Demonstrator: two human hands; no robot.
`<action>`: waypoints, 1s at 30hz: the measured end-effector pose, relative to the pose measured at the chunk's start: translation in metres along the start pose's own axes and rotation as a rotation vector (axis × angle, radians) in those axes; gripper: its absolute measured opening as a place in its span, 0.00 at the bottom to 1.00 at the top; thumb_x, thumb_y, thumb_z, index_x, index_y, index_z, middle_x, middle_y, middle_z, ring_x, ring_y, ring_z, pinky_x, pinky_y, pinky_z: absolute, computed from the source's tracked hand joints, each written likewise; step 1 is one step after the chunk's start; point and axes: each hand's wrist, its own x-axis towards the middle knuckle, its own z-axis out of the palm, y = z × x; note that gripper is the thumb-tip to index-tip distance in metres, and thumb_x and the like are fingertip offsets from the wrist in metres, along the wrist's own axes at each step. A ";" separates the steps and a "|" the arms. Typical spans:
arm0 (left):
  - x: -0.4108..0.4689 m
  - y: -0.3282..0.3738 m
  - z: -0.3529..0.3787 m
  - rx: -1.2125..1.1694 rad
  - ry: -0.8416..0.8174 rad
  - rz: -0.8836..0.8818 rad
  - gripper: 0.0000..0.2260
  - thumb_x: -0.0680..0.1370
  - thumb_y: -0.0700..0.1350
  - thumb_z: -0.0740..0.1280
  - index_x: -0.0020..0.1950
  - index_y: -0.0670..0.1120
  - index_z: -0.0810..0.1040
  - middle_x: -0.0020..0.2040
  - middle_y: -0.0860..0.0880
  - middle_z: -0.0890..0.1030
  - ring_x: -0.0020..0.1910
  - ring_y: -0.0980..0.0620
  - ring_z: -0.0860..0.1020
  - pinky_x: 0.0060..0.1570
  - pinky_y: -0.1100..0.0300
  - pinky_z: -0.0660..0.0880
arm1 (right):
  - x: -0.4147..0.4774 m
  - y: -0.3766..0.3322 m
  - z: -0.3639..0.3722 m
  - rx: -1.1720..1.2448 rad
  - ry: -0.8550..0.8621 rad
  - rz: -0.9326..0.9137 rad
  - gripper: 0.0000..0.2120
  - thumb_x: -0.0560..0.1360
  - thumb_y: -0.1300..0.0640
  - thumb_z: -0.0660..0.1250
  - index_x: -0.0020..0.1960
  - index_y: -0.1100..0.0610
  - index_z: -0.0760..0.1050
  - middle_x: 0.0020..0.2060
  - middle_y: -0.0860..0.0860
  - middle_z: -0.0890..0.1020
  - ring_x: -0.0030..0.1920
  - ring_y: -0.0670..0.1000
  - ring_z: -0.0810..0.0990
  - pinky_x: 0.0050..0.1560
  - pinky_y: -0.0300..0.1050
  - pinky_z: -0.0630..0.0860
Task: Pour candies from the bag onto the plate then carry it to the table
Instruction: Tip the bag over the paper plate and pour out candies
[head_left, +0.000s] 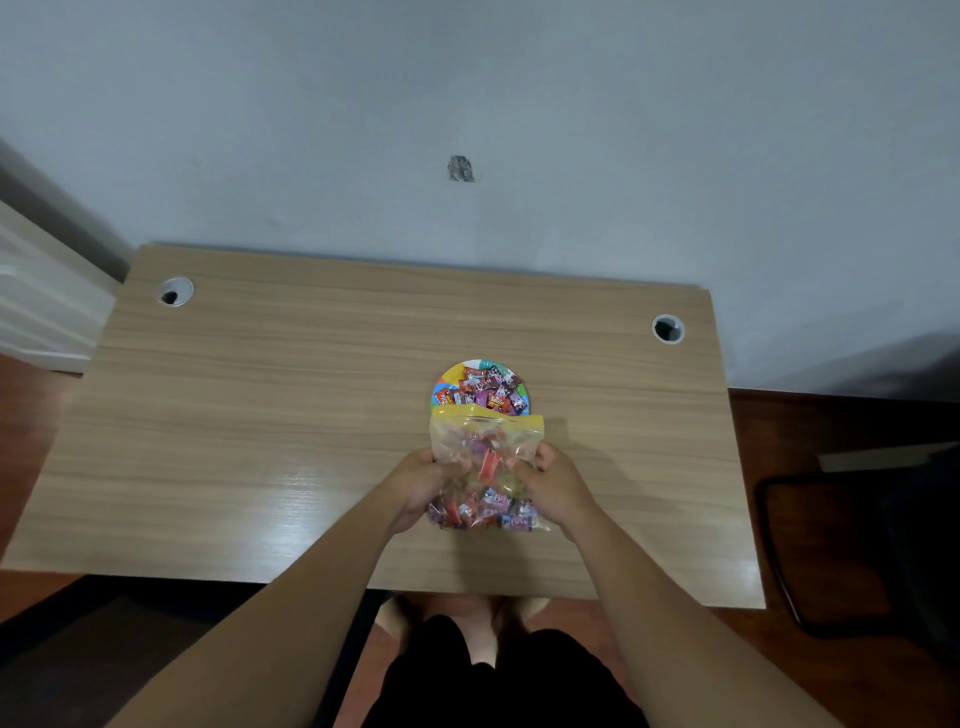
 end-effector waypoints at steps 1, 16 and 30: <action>0.001 0.001 0.000 0.000 0.012 -0.004 0.11 0.81 0.39 0.74 0.63 0.39 0.86 0.57 0.40 0.90 0.57 0.41 0.88 0.62 0.47 0.83 | 0.001 0.000 0.001 0.007 0.000 0.003 0.08 0.82 0.51 0.72 0.56 0.56 0.80 0.54 0.54 0.88 0.57 0.58 0.87 0.62 0.54 0.81; 0.003 0.005 0.005 0.032 0.098 0.019 0.13 0.79 0.44 0.78 0.62 0.41 0.86 0.56 0.42 0.90 0.57 0.42 0.88 0.47 0.59 0.83 | 0.000 -0.007 0.002 0.214 -0.014 -0.013 0.15 0.75 0.52 0.81 0.59 0.53 0.84 0.48 0.43 0.91 0.48 0.41 0.89 0.55 0.43 0.83; -0.003 0.011 0.005 -0.011 0.027 0.023 0.11 0.83 0.44 0.73 0.64 0.43 0.86 0.55 0.44 0.91 0.52 0.47 0.90 0.45 0.61 0.84 | 0.003 -0.007 0.003 0.187 -0.006 0.018 0.18 0.74 0.52 0.82 0.62 0.51 0.83 0.53 0.47 0.91 0.51 0.47 0.91 0.60 0.54 0.86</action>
